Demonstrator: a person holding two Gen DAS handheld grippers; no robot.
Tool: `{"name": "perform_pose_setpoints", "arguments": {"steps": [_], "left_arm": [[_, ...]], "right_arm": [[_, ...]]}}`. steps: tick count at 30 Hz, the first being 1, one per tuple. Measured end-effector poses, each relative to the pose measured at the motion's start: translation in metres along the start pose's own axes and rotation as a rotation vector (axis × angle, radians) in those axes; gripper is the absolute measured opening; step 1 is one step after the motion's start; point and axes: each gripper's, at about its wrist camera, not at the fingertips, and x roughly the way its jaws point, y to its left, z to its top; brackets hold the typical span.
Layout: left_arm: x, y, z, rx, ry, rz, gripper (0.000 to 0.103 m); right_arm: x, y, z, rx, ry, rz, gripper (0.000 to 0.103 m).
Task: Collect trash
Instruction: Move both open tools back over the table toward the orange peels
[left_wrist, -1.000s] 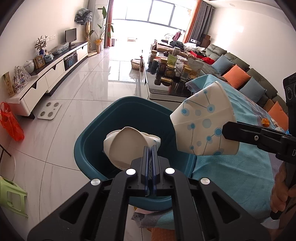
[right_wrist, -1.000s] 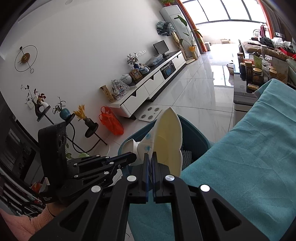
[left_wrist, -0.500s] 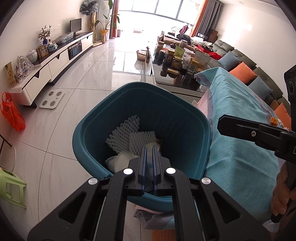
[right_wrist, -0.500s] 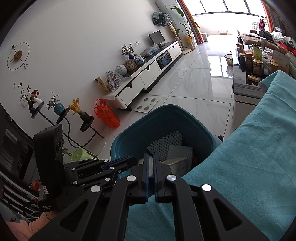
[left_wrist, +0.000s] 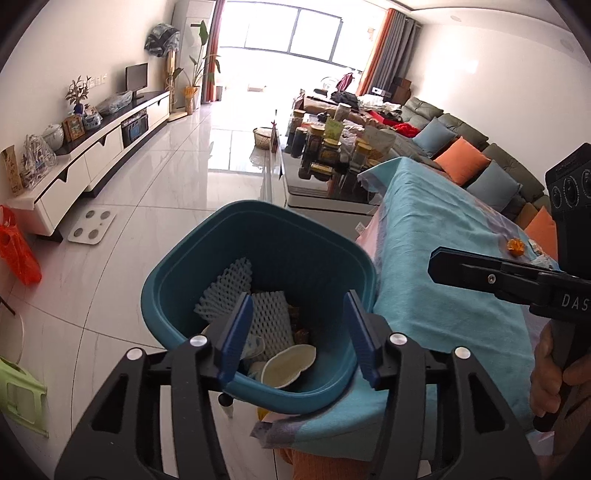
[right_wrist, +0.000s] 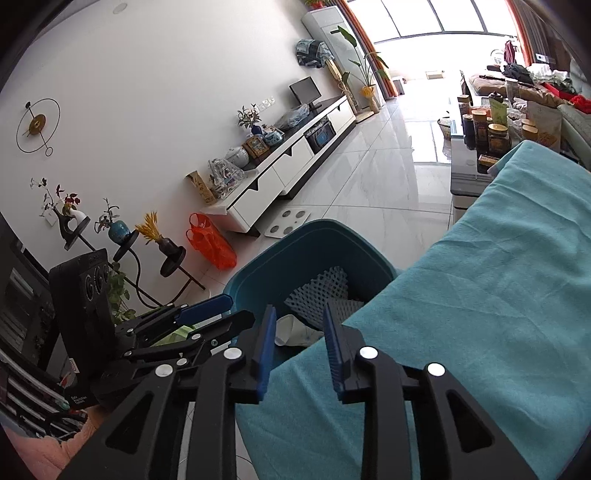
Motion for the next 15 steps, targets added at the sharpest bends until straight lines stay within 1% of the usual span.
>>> {"name": "perform_pose_setpoints", "arguments": {"steps": [3,6,9,15], "left_arm": [[-0.009,-0.018,0.004,0.035,-0.029,-0.048,0.058],[-0.015,-0.042,0.006,0.083,-0.048,-0.100,0.063],[-0.017,-0.071,0.007,0.135,-0.054,-0.155,0.064],[-0.009,-0.135,0.006,0.234,-0.034,-0.262,0.064]], "right_arm": [[-0.024,-0.004,-0.004,-0.002,-0.048,-0.021,0.032],[-0.051,-0.011,-0.012,0.003,-0.103,-0.060,0.033],[-0.078,-0.024,-0.021,0.029,-0.153,-0.097,0.034],[-0.133,-0.057,-0.042,0.095,-0.245,-0.208,0.034]]}}
